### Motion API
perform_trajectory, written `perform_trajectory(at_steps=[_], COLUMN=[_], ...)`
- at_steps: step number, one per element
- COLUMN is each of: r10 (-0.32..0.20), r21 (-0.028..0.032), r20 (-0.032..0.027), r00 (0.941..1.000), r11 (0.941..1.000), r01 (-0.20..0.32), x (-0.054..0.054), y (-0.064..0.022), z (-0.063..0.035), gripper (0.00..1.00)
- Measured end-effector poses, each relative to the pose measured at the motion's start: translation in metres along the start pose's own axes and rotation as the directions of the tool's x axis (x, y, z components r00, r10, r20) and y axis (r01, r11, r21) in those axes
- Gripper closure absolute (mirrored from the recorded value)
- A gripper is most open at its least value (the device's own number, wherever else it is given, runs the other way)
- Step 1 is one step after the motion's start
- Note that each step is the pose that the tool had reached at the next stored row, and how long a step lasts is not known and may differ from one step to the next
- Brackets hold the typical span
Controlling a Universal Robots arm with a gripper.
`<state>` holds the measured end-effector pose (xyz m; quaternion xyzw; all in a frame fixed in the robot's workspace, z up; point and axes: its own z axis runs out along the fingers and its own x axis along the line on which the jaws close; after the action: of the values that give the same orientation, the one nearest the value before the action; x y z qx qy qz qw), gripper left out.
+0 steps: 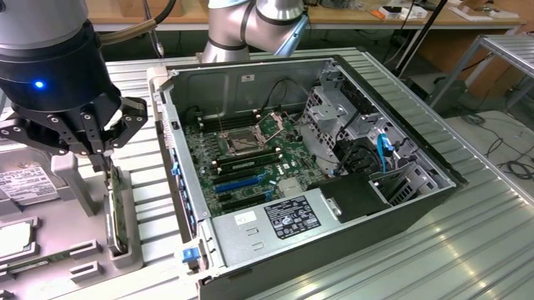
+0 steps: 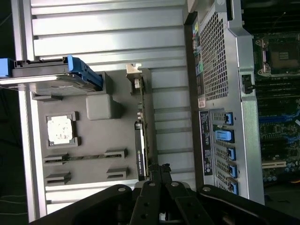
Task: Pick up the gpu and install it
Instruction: 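Reach for the gpu, then pick up the gpu and move the gpu toward the slot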
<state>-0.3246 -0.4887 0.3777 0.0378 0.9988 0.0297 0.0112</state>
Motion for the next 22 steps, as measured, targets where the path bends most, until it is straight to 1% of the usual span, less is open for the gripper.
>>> perform_trajectory(at_steps=[3, 6, 7, 8, 9, 11, 13, 15, 18, 20, 22], r10=[0.000, 0.000, 0.000, 0.000, 0.000, 0.000, 0.000, -0.002, -0.013, -0.022, -0.028], r21=[-0.0001, 0.0000, 0.0000, 0.0000, -0.0001, -0.0002, 0.0000, 0.0000, -0.0003, -0.0005, -0.0006], r20=[0.0000, 0.0000, 0.0000, 0.0000, 0.0000, 0.0002, 0.0001, 0.0000, -0.0007, -0.0013, -0.0016], r00=[1.0000, 1.0000, 1.0000, 1.0000, 1.0000, 1.0000, 1.0000, 1.0000, 0.9999, 0.9998, 0.9996], r11=[1.0000, 1.0000, 1.0000, 1.0000, 1.0000, 1.0000, 1.0000, 1.0000, 0.9999, 0.9998, 0.9996], r01=[0.000, 0.000, 0.000, 0.000, 0.000, 0.000, 0.000, 0.002, 0.013, 0.022, 0.028], x=[0.000, 0.000, 0.000, 0.000, 0.000, 0.000, 0.001, 0.003, 0.008, 0.013, 0.015], y=[0.0000, 0.0000, 0.0000, 0.0000, 0.0000, -0.0001, -0.0005, -0.0009, -0.0019, -0.0026, -0.0030], z=[0.0000, 0.0000, 0.0000, 0.0000, 0.0000, 0.0019, 0.0087, 0.0124, 0.0191, 0.0253, 0.0290], gripper=[0.89, 0.71, 0.58, 0.58, 0.52, 0.52, 0.52, 0.52, 0.52, 0.52, 0.52])
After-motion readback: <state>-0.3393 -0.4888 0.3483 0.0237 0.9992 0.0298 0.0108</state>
